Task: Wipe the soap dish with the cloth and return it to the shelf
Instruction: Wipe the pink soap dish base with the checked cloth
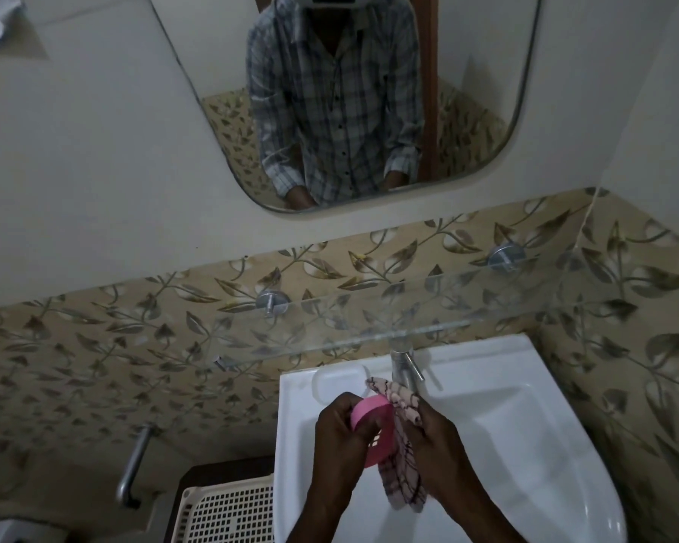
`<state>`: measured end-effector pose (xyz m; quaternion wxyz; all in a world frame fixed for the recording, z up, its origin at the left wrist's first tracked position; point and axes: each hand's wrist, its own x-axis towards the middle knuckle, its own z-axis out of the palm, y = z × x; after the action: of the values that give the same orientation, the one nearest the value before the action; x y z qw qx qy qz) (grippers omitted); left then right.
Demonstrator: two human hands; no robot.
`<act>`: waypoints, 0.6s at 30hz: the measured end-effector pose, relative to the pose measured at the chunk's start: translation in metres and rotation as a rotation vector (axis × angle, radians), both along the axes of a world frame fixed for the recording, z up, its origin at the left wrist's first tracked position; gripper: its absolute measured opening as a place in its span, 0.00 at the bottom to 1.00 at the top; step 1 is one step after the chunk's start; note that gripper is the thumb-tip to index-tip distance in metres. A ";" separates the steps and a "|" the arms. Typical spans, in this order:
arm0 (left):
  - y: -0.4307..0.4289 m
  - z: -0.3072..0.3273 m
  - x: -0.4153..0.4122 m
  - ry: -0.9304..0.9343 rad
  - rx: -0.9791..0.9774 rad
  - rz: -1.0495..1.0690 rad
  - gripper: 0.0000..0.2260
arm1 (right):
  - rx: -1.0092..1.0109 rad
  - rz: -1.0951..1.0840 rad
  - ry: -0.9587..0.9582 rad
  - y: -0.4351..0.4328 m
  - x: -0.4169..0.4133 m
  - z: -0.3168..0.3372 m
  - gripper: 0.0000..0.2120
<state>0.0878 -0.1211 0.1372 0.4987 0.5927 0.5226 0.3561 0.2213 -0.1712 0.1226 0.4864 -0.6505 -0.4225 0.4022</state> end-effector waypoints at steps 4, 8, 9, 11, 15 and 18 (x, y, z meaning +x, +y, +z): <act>-0.007 -0.002 0.000 -0.056 -0.019 0.081 0.10 | -0.126 -0.079 0.196 -0.001 -0.003 -0.014 0.13; -0.015 -0.007 0.003 -0.170 -0.076 0.181 0.09 | -0.096 -0.076 -0.082 -0.002 -0.011 -0.015 0.17; -0.014 -0.008 0.004 -0.142 -0.079 0.155 0.10 | -0.020 -0.075 -0.131 -0.004 -0.011 -0.012 0.19; -0.015 -0.008 0.006 -0.114 -0.074 0.096 0.12 | 0.082 -0.036 -0.172 -0.010 -0.007 -0.012 0.21; -0.014 -0.013 0.002 -0.213 -0.090 0.162 0.17 | -0.038 -0.085 -0.081 -0.010 -0.010 -0.023 0.14; -0.017 -0.020 0.003 -0.270 -0.124 0.213 0.19 | 0.009 -0.100 -0.126 -0.008 -0.012 -0.023 0.15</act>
<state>0.0907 -0.1380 0.1169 0.5594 0.4490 0.5318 0.4502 0.2097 -0.1794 0.0992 0.4814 -0.6926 -0.4208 0.3339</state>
